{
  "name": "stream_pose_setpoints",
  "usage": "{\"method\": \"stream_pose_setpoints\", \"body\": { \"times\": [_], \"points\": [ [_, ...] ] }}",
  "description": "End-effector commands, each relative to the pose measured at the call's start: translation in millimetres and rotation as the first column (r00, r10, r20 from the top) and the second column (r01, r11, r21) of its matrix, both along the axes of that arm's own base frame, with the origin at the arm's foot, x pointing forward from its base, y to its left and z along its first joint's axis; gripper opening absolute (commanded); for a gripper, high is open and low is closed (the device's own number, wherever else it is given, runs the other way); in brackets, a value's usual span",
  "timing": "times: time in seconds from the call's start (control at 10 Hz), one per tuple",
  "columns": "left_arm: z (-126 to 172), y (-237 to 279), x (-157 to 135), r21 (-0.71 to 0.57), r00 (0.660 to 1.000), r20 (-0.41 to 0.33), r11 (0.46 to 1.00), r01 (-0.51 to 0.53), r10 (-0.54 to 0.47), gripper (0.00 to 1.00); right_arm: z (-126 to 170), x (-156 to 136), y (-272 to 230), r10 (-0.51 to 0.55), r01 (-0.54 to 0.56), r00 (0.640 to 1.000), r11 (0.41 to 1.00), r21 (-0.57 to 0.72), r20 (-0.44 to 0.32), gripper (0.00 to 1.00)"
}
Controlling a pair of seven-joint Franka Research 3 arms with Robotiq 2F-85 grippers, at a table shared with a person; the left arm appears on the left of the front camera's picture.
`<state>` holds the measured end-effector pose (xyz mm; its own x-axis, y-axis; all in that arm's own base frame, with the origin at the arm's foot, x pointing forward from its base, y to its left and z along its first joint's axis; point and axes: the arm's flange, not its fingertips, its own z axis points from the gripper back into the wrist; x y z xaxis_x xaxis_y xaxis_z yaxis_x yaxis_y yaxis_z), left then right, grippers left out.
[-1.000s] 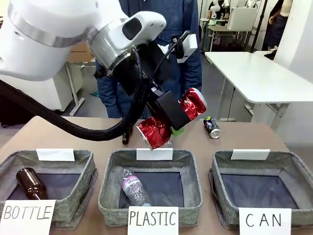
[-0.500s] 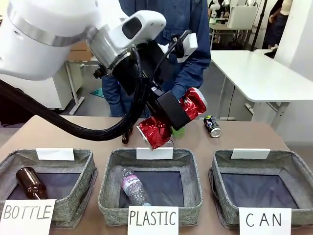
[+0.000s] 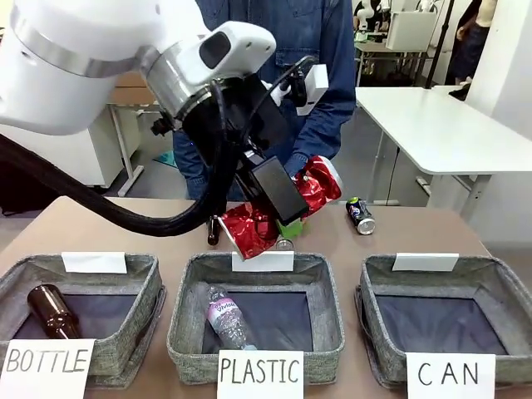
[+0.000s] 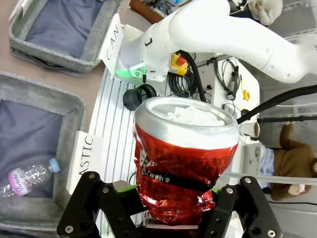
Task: Sort the can waste into the basket.
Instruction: Pick up the can waste from the table and place it in the right Fabric basket.
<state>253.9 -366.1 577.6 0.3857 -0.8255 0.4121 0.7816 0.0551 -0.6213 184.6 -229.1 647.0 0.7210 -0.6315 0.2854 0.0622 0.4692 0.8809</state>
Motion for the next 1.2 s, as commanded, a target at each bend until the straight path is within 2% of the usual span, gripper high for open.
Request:
{"method": "stream_pose_setpoints", "body": {
  "times": [0.0,0.1,0.3,0.5,0.8,1.1],
  "points": [
    [-4.0,-37.0,6.1,0.018,0.993,0.116,1.0,-0.015,0.013,0.03,1.8,-1.7,0.9,-0.01,0.01,1.0,1.0,0.002,0.018,1.0],
    [-9.2,-80.6,15.8,0.024,0.978,0.208,1.0,-0.016,0.011,0.03,1.8,-1.7,0.9,-0.01,0.01,1.0,1.0,0.002,0.018,1.0],
    [-19.3,-148.6,25.6,0.082,0.923,0.385,0.996,-0.041,0.006,0.03,1.8,-1.7,0.9,-0.01,0.01,1.0,1.0,0.002,0.018,1.0],
    [-35.6,-209.9,23.9,0.154,0.877,0.478,0.988,-0.031,-0.047,0.03,1.8,-1.7,0.9,-0.01,0.01,1.0,1.0,0.002,0.018,1.0],
    [-73.0,-264.3,17.1,0.204,0.821,0.563,0.978,-0.032,-0.091,0.03,1.8,-1.7,0.9,-0.01,0.01,1.0,1.0,0.002,0.018,1.0],
    [-90.1,-285.8,9.5,0.25,0.79,0.602,0.967,-0.042,-0.122,0.03,1.8,-1.7,0.9,-0.01,0.01,1.0,1.0,0.002,0.018,1.0]
  ]
}}
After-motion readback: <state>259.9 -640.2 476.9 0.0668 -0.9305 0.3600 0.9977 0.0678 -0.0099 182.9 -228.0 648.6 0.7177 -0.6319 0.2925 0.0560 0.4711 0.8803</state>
